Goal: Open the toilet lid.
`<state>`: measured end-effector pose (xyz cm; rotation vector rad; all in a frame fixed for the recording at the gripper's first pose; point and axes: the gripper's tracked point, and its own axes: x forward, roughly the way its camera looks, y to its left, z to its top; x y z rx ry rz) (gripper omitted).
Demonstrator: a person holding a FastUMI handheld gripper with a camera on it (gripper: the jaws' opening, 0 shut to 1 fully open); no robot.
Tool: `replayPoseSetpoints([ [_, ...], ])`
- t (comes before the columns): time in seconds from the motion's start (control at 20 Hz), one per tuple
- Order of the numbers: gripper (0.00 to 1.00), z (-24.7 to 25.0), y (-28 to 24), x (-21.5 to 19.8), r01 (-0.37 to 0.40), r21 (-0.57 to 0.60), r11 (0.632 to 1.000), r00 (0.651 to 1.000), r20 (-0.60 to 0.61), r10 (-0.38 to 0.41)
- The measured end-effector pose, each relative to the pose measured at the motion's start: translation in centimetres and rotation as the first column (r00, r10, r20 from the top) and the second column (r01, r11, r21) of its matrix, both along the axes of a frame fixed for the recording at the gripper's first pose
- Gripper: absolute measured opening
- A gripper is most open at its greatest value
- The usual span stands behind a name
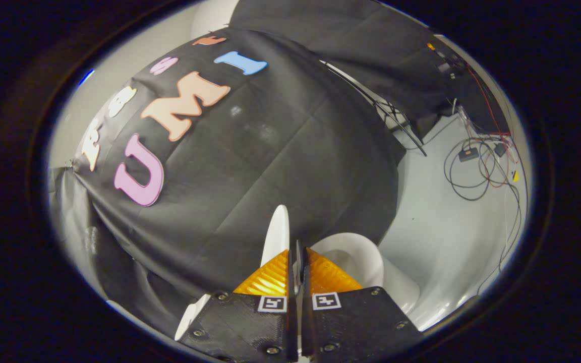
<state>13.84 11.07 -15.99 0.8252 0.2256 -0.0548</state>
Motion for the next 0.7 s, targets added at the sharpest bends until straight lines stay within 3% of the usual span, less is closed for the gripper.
replayPoseSetpoints([
  [0.3, 0.04, 6.6, 5.8, -0.2, -0.058, -0.141, 0.988, 0.996, 0.063, 0.067],
  [0.5, 0.04, 8.3, 8.3, 0.3, -0.122, -0.3, 0.946, 0.992, 0.004, 0.129],
  [0.7, 0.04, 9.0, 9.5, 0.4, -0.166, -0.388, 0.907, 0.986, -0.031, 0.167],
])
